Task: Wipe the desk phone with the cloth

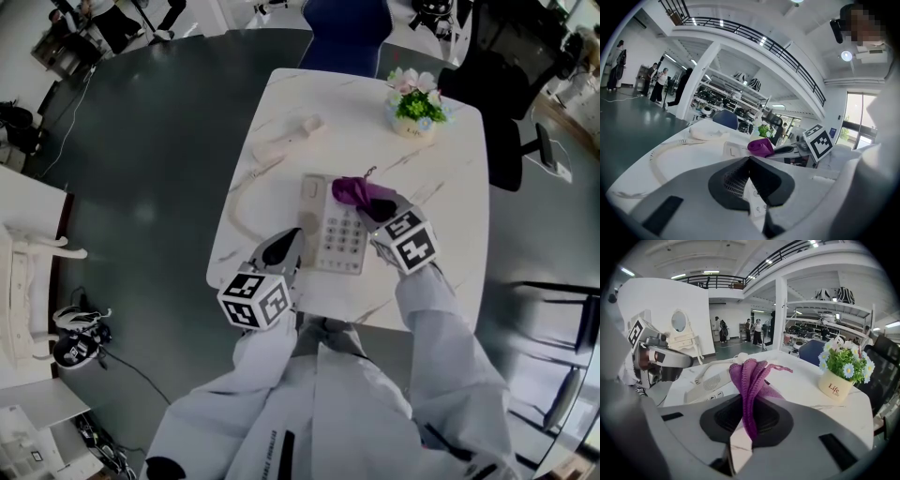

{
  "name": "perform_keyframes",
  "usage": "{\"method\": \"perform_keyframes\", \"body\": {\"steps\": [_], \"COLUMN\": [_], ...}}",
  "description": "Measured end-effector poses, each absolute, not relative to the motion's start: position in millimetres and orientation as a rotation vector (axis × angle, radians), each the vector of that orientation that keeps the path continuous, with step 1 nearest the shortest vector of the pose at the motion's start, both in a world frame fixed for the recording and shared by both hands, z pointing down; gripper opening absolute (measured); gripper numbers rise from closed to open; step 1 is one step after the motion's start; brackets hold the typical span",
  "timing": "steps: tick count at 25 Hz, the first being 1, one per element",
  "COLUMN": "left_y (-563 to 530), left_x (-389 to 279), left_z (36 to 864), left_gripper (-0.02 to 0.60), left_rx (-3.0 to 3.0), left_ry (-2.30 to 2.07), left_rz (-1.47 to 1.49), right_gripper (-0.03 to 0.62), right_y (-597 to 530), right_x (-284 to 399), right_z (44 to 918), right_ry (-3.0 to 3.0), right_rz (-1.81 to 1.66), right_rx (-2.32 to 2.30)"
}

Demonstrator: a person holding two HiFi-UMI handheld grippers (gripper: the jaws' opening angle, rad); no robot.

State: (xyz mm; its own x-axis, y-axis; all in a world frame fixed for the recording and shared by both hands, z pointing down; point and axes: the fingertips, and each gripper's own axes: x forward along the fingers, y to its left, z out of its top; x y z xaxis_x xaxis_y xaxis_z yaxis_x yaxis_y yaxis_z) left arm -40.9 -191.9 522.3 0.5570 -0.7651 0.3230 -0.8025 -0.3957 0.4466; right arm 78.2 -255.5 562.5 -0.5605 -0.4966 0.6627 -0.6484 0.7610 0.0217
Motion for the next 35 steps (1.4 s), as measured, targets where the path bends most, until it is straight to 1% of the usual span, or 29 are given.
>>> {"method": "perform_keyframes", "body": {"steps": [35], "left_y": [-156.9], "left_x": [-49.6], "left_z": [519.9], "left_gripper": [-0.002], "left_rx": [2.213], "left_ry": [-1.275], "left_rz": [0.083], "right_gripper": [0.041], "right_y": [-182.3], "right_x": [70.0], "right_z": [577.9], "right_ry": [-2.227], "right_rz": [0.408], "right_rx": [0.706]}}
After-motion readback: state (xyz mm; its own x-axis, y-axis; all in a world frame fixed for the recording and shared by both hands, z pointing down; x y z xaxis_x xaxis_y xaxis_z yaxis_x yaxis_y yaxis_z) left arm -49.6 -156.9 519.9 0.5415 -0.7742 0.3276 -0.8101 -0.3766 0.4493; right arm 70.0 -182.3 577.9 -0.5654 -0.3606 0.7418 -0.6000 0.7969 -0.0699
